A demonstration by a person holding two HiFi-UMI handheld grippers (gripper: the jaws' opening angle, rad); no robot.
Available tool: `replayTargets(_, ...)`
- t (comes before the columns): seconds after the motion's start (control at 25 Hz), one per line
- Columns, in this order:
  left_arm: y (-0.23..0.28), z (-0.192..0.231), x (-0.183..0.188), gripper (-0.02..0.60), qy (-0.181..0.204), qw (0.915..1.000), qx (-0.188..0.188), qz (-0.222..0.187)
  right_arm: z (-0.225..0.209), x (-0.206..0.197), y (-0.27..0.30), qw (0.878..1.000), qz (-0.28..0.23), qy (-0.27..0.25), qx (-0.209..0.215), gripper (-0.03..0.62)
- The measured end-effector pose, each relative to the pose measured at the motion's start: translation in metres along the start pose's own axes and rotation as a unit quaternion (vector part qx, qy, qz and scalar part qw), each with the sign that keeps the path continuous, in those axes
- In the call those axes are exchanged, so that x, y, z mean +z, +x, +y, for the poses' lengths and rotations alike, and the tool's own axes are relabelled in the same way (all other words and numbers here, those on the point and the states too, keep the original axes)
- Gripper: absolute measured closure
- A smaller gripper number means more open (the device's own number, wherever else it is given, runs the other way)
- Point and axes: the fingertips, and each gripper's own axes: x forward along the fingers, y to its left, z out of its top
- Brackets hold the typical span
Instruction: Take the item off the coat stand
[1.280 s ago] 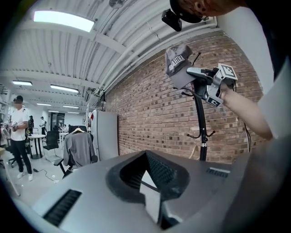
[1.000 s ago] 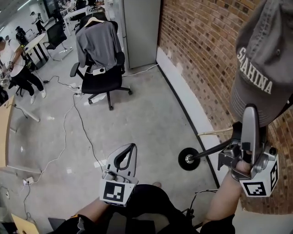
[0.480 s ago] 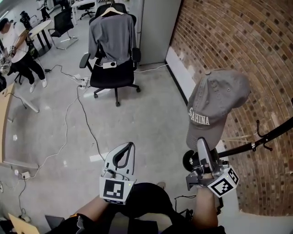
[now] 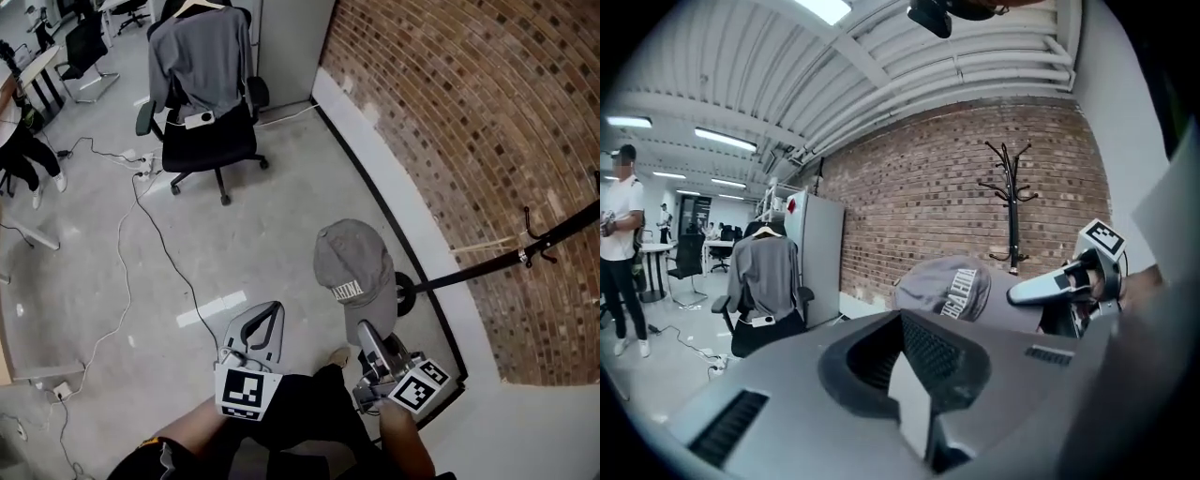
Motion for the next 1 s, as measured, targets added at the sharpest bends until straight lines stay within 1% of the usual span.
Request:
replayTargets(0.12, -0.004, -0.007, -0.014, 0.557, 0.004, 0.9992, -0.038, 0.011, 0.010, -0.031, -0.009, 1.000, 0.012, 0.009, -0.020, 0.562)
replayTargets(0.2, -0.009, -0.011, -0.022, 0.557, 0.003, 0.9983, -0.056, 0.018, 0.016, -0.048, -0.016, 0.999, 0.020, 0.015, -0.029, 0.562)
replayTargets(0.32, -0.008, -0.023, -0.024, 0.557, -0.002, 0.9972, -0.073, 0.017, 0.021, -0.055, -0.031, 0.999, 0.019, 0.019, -0.040, 0.562)
replayTargets(0.44, -0.004, -0.047, -0.029, 0.557, -0.002, 0.9950, -0.089, 0.046, 0.015, -0.055, -0.054, 0.998, 0.006, 0.017, -0.056, 0.563)
replayTargets(0.52, 0.001, -0.066, -0.029, 0.557, 0.002, 0.9938, -0.097, 0.054, 0.011, -0.050, -0.068, 0.998, -0.003, 0.010, -0.062, 0.563)
replayTargets(0.8, 0.017, -0.124, -0.009, 0.557, 0.024, 0.9914, -0.121, 0.043, -0.007, -0.023, -0.110, 0.996, -0.033, -0.019, -0.082, 0.565)
replayTargets(1.0, 0.028, -0.152, -0.001, 0.557, 0.036, 0.9900, -0.131, 0.039, -0.019, -0.002, -0.131, 0.994, -0.052, -0.039, -0.093, 0.565)
